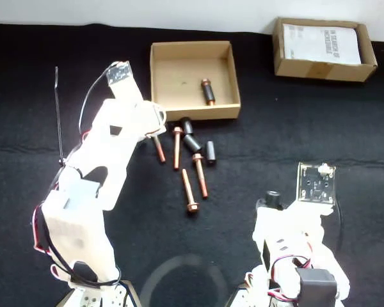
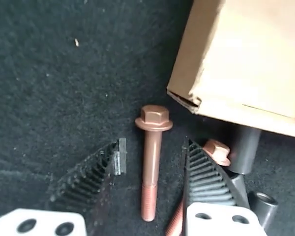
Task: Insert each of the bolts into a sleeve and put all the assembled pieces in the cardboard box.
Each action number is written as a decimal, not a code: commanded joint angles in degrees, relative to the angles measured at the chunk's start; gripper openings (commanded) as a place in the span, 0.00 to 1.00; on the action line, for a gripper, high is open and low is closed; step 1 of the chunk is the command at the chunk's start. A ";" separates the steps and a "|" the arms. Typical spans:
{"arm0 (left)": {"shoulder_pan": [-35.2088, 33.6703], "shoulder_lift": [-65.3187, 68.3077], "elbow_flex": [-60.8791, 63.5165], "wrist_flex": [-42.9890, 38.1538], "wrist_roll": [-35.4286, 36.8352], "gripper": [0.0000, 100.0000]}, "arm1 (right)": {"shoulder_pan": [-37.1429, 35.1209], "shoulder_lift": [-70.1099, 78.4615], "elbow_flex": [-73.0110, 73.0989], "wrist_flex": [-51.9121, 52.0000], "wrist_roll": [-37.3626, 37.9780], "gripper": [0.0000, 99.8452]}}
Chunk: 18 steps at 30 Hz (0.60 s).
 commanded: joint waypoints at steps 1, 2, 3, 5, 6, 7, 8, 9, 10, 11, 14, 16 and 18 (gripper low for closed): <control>0.31 0.84 -0.92 -1.49 -0.35 0.19 | 0.57 -0.66 -0.75 -1.01 0.00 0.01; 0.31 1.63 -0.92 -2.20 -0.35 0.19 | 0.57 -0.57 -0.75 -1.01 0.00 0.01; 0.22 2.42 -0.92 -2.81 -0.35 0.19 | 0.57 -0.57 -0.75 -1.01 0.00 0.01; 0.22 3.30 -0.92 -3.96 -0.35 0.19 | 0.57 -0.57 -0.75 -1.01 0.00 0.01; 0.22 3.38 -1.01 -4.22 -0.35 0.19 | 0.57 -0.57 -0.75 -1.01 0.00 0.01; 0.22 3.74 -1.71 -4.13 -0.35 0.19 | 0.57 -0.57 -0.75 -1.01 0.00 0.01; 0.22 4.00 -2.59 -4.04 -0.35 0.19 | 0.57 -0.57 -0.75 -1.01 0.00 0.01; 0.22 4.09 -3.03 -4.13 -0.35 0.19 | 0.57 -0.57 -0.75 -1.01 0.00 0.01; 0.22 4.09 -3.30 -4.22 -0.35 0.19 | 0.57 -0.57 -0.75 -1.01 0.00 0.01; 0.22 4.09 -3.56 -4.22 -0.35 0.17 | 0.57 -0.57 -0.75 -1.01 0.00 0.01; 0.31 4.09 -3.74 -4.31 -0.44 0.08 | 0.57 -0.66 -0.75 -1.01 0.00 0.01; 0.31 4.09 -3.74 -4.31 -1.67 0.00 | 0.57 -0.66 -0.75 -1.01 0.00 0.01; 0.40 4.09 -3.74 -4.31 -3.34 0.02 | 0.57 -0.66 -0.75 -1.01 0.00 0.01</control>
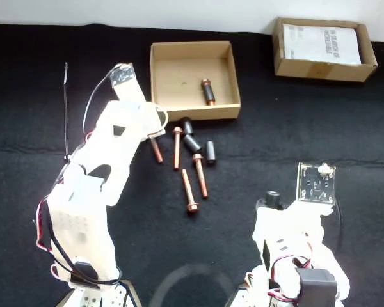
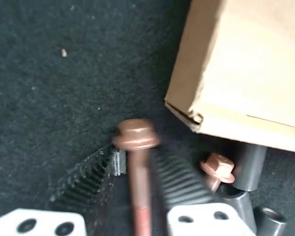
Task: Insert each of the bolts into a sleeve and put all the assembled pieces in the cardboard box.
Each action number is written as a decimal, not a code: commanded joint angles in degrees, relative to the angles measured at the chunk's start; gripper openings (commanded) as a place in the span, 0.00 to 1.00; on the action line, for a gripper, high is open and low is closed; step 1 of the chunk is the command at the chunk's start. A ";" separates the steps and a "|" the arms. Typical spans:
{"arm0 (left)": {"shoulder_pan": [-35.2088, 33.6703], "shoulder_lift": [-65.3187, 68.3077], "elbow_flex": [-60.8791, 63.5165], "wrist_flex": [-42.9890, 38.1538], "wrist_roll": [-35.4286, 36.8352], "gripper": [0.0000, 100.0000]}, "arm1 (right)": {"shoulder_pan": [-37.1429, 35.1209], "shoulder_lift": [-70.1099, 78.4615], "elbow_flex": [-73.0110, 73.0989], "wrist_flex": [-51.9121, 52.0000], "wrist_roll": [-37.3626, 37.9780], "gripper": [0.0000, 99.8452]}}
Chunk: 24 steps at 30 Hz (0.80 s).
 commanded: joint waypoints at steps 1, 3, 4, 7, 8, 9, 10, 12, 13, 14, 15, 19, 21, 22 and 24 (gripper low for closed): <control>0.04 0.04 -1.80 -0.88 -1.76 0.01 | 0.57 -0.66 -0.75 -1.01 0.00 0.01; -0.04 0.04 -1.80 -0.88 -1.85 0.01 | 0.57 -0.66 -0.75 -1.01 0.00 0.01; -0.04 -0.04 -1.80 -0.88 -1.85 0.01 | 0.57 -0.66 -0.75 -1.01 0.00 0.01; -0.13 -0.66 -1.80 -0.53 -1.85 0.01 | 0.31 -0.66 -0.75 -1.01 0.18 0.01; -0.13 -1.19 -2.07 -0.53 -1.85 0.01 | 0.31 -0.48 -0.75 -1.10 0.26 0.01; -0.13 -2.51 -2.77 -0.09 -1.85 0.01 | 0.31 -0.48 -0.75 -1.36 0.26 0.01; -0.13 -4.44 -3.21 1.67 -1.85 0.01 | 0.31 -0.66 -0.75 -2.33 0.26 0.01; 0.22 -9.19 -4.35 6.33 -1.85 0.01 | 0.31 -0.66 -0.84 -5.14 0.35 0.01; 0.40 -11.82 -4.97 8.35 -1.85 0.01 | 0.31 -0.31 -0.84 -6.99 0.35 0.01; 0.75 -14.46 -5.41 10.20 -1.85 0.01 | 0.31 -0.22 -0.66 -9.27 0.35 0.01; 1.01 -17.19 -5.49 11.60 -1.85 0.01 | 0.22 -0.22 -0.31 -11.56 0.35 0.01; 1.19 -26.51 -5.14 15.56 -3.34 0.01 | 0.22 -0.31 2.59 -19.65 0.35 0.01; 1.27 -30.02 -5.14 17.49 -5.54 0.01 | 0.22 -0.66 4.79 -23.08 0.35 0.01; 1.27 -31.60 -5.14 18.55 -6.33 0.01 | 0.22 -0.66 5.76 -24.66 0.35 0.01; 1.27 -34.33 -5.14 20.48 -7.21 0.01 | 0.22 -0.66 7.52 -27.91 0.35 0.01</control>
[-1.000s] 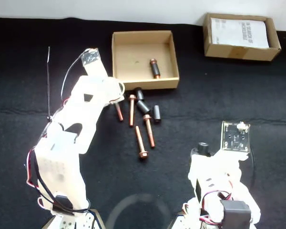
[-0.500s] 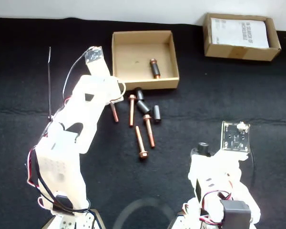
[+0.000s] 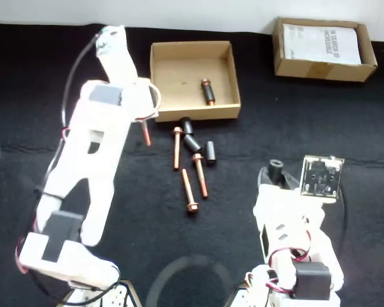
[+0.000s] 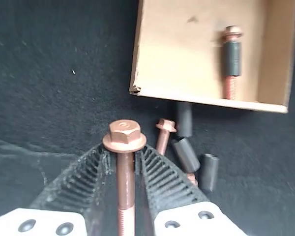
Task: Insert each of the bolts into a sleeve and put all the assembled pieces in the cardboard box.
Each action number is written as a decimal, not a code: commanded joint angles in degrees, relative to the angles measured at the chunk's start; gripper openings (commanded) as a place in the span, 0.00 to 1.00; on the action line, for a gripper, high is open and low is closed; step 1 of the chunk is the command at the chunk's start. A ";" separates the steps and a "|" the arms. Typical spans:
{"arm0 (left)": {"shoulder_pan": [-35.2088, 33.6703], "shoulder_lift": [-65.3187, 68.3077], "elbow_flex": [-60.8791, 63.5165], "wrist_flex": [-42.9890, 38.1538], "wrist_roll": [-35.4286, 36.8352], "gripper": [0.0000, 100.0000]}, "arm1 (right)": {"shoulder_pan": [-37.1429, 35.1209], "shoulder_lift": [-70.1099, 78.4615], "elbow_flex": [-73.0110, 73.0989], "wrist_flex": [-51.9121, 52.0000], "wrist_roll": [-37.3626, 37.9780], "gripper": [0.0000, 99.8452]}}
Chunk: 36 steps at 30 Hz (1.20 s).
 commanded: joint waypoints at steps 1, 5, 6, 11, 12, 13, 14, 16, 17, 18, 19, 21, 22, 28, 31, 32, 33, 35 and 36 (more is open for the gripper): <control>1.01 -7.52 -3.12 3.08 -1.76 0.01 | 0.31 -0.66 1.98 -6.29 0.35 0.01; 1.01 -11.91 -3.12 7.30 -3.60 0.01 | -1.71 -0.66 4.70 -12.35 0.35 0.01; 1.01 -12.97 -3.12 8.35 -4.13 0.01 | -2.95 -0.66 5.05 -13.67 0.35 0.01; 1.01 -17.19 -3.03 13.89 -7.12 0.01 | -10.24 -0.22 7.16 -19.82 0.26 0.01; 1.01 -17.89 -3.03 15.12 -7.74 0.01 | -11.74 -0.22 8.66 -21.14 0.26 0.01; 1.01 -18.42 -2.95 16.26 -8.26 0.01 | -13.05 -0.57 10.24 -22.11 0.26 0.01; 0.92 -19.03 -2.51 17.05 -8.88 0.01 | -14.29 -0.66 12.00 -22.90 0.26 0.01; 0.75 -20.53 -0.92 17.58 -10.37 0.01 | -16.40 -0.66 14.90 -24.04 0.26 0.01; 0.66 -21.41 0.31 17.58 -11.16 0.01 | -17.19 -0.66 16.13 -24.66 0.26 0.01; 0.66 -22.46 1.80 17.49 -12.04 0.01 | -17.98 -0.66 17.54 -25.71 0.26 0.01; 0.66 -23.60 3.21 17.49 -13.10 0.01 | -18.68 -0.66 18.95 -27.03 0.26 0.01; 0.66 -26.33 6.37 17.23 -14.95 0.01 | -20.00 -0.66 22.37 -30.99 0.35 0.01; 0.66 -27.91 8.13 17.14 -15.65 0.01 | -20.62 -0.66 24.31 -33.45 0.35 0.01; 0.66 -37.58 19.47 10.90 -16.18 0.01 | -21.76 -0.66 33.27 -47.08 0.35 0.01; 0.57 -42.95 27.47 3.52 -15.91 0.01 | -21.67 -0.66 36.35 -50.42 0.26 0.01; 0.57 -45.05 30.55 0.62 -15.91 0.01 | -21.67 -0.57 36.70 -50.51 0.09 0.01; 0.57 -47.08 33.71 -2.20 -15.91 0.01 | -21.67 -0.31 36.70 -50.33 0.09 0.01; 0.57 -51.74 40.40 -8.35 -15.91 0.01 | -21.67 -0.31 36.70 -50.42 0.00 0.01; 0.57 -54.20 44.00 -11.87 -15.91 0.01 | -21.67 -0.31 36.70 -50.42 0.00 0.01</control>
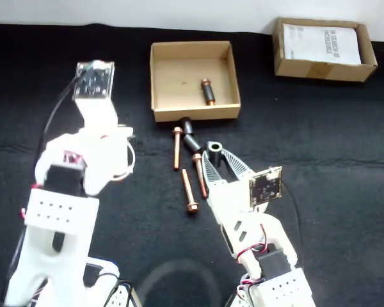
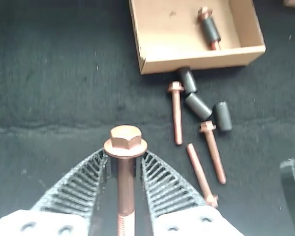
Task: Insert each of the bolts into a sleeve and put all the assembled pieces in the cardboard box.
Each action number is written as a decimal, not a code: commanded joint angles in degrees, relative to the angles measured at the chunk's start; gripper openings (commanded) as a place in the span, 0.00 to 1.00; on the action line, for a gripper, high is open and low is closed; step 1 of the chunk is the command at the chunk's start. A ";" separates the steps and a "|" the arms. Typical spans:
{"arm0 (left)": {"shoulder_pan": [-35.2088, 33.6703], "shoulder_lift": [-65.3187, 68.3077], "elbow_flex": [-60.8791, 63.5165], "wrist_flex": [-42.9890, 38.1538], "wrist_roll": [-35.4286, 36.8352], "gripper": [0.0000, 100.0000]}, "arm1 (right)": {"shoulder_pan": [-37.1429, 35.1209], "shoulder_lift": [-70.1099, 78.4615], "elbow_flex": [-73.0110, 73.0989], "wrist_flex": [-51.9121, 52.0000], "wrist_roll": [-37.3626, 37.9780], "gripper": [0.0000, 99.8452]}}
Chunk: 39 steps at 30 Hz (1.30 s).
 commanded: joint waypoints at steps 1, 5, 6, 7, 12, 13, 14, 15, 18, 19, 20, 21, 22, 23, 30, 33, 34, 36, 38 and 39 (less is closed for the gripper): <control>0.75 -9.36 10.95 -12.57 -0.18 0.01 | -0.31 -0.31 7.60 -1.45 0.00 0.01; 1.01 -20.09 24.75 -29.19 -0.18 0.01 | -0.31 -0.31 7.60 -1.45 0.00 0.01; 1.10 -22.81 27.82 -33.49 -0.18 0.01 | -0.31 -0.31 7.60 -1.45 0.00 0.01; 1.36 -25.54 30.55 -37.80 -0.18 0.01 | -0.31 -0.31 7.60 -1.36 0.00 0.01; 8.92 -38.11 38.90 -52.40 -0.44 0.01 | -0.31 -0.31 7.60 -1.36 0.00 0.01; 10.95 -40.31 38.99 -52.75 -0.44 0.01 | -0.31 -0.31 7.60 -1.36 0.00 0.01; 13.23 -42.51 38.90 -52.75 -0.44 0.01 | -0.31 -0.31 7.60 -1.36 0.00 0.01; 15.34 -44.18 38.73 -52.75 -0.53 0.01 | -0.31 -0.31 7.60 -1.36 0.00 0.01; 19.38 -47.78 38.99 -52.66 -1.49 0.01 | -0.31 -0.31 7.60 -1.36 0.00 0.01; 19.91 -47.96 39.52 -52.57 -3.16 0.01 | -0.31 -0.31 7.60 -1.36 0.00 0.01; 20.18 -47.96 40.48 -52.57 -4.57 0.01 | -0.31 -0.31 7.60 -1.36 0.00 0.01; 20.18 -47.96 41.89 -52.84 -5.54 0.01 | -0.31 -0.31 7.60 -1.36 0.00 0.01; 20.18 -47.96 43.47 -52.84 -5.80 0.01 | -0.31 -0.31 7.60 -1.36 0.00 0.01; 20.44 -48.04 44.88 -52.92 -5.80 0.01 | -0.31 -0.31 7.69 -1.36 0.00 0.01; 26.95 -48.04 52.97 -62.95 -6.15 0.01 | -0.40 -0.31 7.69 -1.27 0.00 0.01; 28.09 -48.04 55.08 -65.41 -6.15 0.01 | -0.40 -0.31 7.69 -1.27 0.00 0.01; 28.00 -48.04 55.34 -65.41 -6.15 0.01 | -0.40 -0.31 7.69 -1.19 -0.09 0.01; 27.82 -48.04 55.25 -65.58 -6.15 0.01 | -0.84 -0.31 7.69 0.57 -0.09 0.01; 27.30 -48.04 54.46 -65.76 -6.15 0.01 | -2.07 -0.31 7.69 3.03 -0.09 0.01; 27.12 -48.04 53.76 -65.76 -6.15 0.01 | -3.03 -0.40 7.69 3.82 -0.09 0.01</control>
